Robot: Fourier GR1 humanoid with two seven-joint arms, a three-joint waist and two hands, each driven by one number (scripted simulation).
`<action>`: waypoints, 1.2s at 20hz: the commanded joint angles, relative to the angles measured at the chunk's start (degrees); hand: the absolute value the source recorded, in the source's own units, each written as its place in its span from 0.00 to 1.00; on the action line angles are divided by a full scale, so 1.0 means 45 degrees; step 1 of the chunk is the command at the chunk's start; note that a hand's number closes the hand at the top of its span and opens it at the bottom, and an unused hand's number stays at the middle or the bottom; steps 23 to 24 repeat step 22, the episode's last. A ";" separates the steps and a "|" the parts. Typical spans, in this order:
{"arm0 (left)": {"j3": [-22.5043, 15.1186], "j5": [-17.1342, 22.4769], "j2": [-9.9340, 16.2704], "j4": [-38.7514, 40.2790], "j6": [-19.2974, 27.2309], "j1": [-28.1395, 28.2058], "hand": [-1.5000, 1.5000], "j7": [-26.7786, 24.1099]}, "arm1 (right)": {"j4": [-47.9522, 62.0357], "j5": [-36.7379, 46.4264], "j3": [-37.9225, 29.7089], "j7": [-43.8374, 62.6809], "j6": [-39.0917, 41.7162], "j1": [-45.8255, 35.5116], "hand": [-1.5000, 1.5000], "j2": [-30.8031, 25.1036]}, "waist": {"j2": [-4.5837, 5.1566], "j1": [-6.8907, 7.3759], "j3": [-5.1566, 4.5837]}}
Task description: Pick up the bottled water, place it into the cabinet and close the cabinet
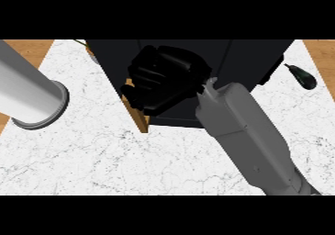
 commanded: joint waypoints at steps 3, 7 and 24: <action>0.0276 0.0064 -0.0455 0.0278 -0.0579 -0.0397 0.00 0.0318 | 0.1098 0.1669 -0.0704 -0.1699 0.0131 -0.0615 1.00 -0.0174 | 0.0049 -0.0152 0.0065; 0.0178 -0.0519 -0.0753 0.0286 -0.0912 -0.0321 0.00 0.0355 | 0.2189 0.2024 -0.1366 -0.2478 0.0930 -0.1222 1.00 -0.0678 | 0.0087 0.0007 0.0062; -0.0285 -0.0868 -0.0860 -0.0294 -0.0179 -0.1561 0.00 0.1292 | 0.2790 0.3637 -0.1970 -0.3814 -0.1198 -0.2875 0.00 -0.0339 | 0.0167 -0.0095 0.0055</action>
